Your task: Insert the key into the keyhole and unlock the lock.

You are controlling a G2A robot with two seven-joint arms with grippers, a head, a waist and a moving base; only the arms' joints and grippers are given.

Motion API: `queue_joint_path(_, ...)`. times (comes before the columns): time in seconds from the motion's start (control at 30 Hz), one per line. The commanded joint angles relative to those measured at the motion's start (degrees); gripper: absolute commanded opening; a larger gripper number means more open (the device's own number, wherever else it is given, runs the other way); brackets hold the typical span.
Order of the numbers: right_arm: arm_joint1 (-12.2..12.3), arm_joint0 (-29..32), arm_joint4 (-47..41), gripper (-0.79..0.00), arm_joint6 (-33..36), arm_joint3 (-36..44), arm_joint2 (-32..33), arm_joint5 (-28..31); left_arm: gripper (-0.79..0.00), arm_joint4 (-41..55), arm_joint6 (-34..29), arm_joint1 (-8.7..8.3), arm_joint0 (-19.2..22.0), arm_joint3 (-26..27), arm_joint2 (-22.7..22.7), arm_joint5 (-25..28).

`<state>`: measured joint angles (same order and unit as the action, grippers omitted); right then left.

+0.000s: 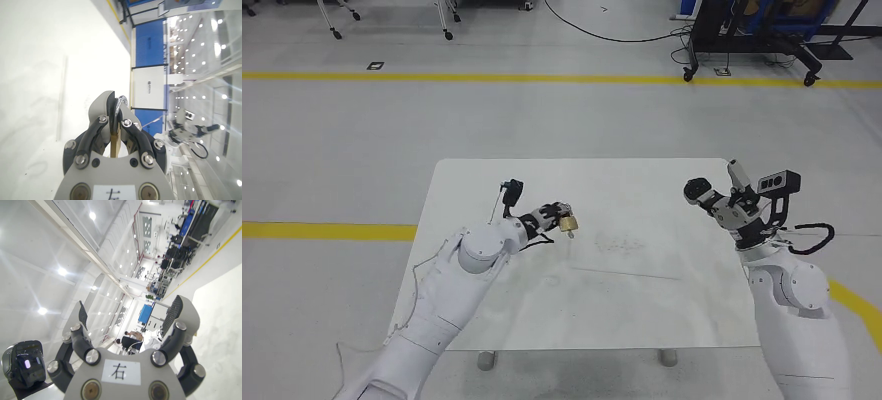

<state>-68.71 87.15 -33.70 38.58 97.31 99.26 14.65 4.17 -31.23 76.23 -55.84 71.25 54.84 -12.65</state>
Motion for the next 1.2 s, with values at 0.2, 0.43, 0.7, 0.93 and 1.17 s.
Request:
queue_joint_path(0.2, -0.04, -0.61, 0.0, 0.0, 0.05, -0.69, -1.82, 0.03, -0.757, -2.52, 0.0, 4.01, 6.72, -10.66, -11.04, -3.02)
queue_joint_path(0.43, -0.04, -0.61, 0.0, 0.0, 0.05, -0.69, -1.82, 0.03, 0.0, -1.71, 2.08, 6.62, 8.81, -18.1, -14.45, -2.65)
queue_joint_path(0.7, -0.04, -0.61, 0.0, 0.0, 0.05, -0.69, -1.82, 0.03, 0.0, 2.97, 1.3, 4.73, 6.77, -13.68, -6.32, 1.45)
queue_joint_path(0.93, -0.02, -2.18, -3.52, 0.0, -2.31, -0.11, 0.77, 1.58, 0.0, -3.25, 3.25, -0.86, -8.03, 10.4, 9.1, 15.36)
queue_joint_path(1.17, 0.1, -2.33, -10.23, 0.0, 0.94, 1.75, 5.04, 7.1, 0.0, -6.31, 7.56, -4.2, -27.53, 38.69, 25.74, 22.58)
